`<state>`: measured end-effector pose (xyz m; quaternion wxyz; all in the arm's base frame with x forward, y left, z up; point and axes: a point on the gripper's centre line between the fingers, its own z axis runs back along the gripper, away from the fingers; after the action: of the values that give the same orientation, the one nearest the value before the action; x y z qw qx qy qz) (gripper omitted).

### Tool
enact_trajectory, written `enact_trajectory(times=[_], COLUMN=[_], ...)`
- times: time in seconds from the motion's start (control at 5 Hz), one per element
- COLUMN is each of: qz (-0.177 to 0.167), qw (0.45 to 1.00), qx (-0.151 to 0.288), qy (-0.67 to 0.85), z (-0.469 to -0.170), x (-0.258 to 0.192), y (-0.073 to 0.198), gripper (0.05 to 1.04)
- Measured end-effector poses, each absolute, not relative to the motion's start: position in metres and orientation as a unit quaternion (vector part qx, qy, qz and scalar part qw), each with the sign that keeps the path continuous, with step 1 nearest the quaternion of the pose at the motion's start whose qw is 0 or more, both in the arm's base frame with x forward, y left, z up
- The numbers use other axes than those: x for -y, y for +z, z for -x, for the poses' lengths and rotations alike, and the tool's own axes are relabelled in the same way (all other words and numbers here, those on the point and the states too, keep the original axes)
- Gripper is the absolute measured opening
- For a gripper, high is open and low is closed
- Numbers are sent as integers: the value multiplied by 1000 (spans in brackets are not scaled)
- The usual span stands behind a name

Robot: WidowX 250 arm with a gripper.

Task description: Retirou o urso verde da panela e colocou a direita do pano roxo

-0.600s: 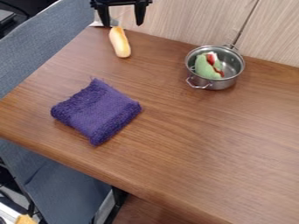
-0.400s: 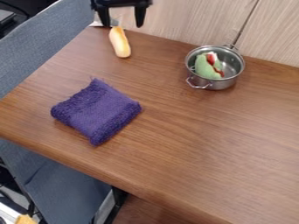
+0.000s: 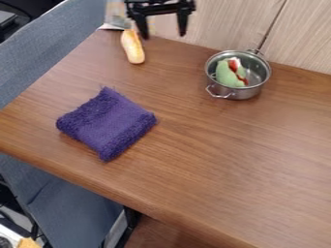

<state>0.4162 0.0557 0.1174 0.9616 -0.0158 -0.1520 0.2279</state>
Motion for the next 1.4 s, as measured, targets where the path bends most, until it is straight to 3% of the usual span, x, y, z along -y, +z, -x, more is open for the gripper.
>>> enact_trajectory(times=[0.4,0.8,1.4], qz=[61,26,3], qw=[975,987,992], qx=[162,130,98], qy=[139,91,79], z=[-432,-451,-458], x=[8,41,39], y=[138,101,64], gripper=[1000,1001,1000])
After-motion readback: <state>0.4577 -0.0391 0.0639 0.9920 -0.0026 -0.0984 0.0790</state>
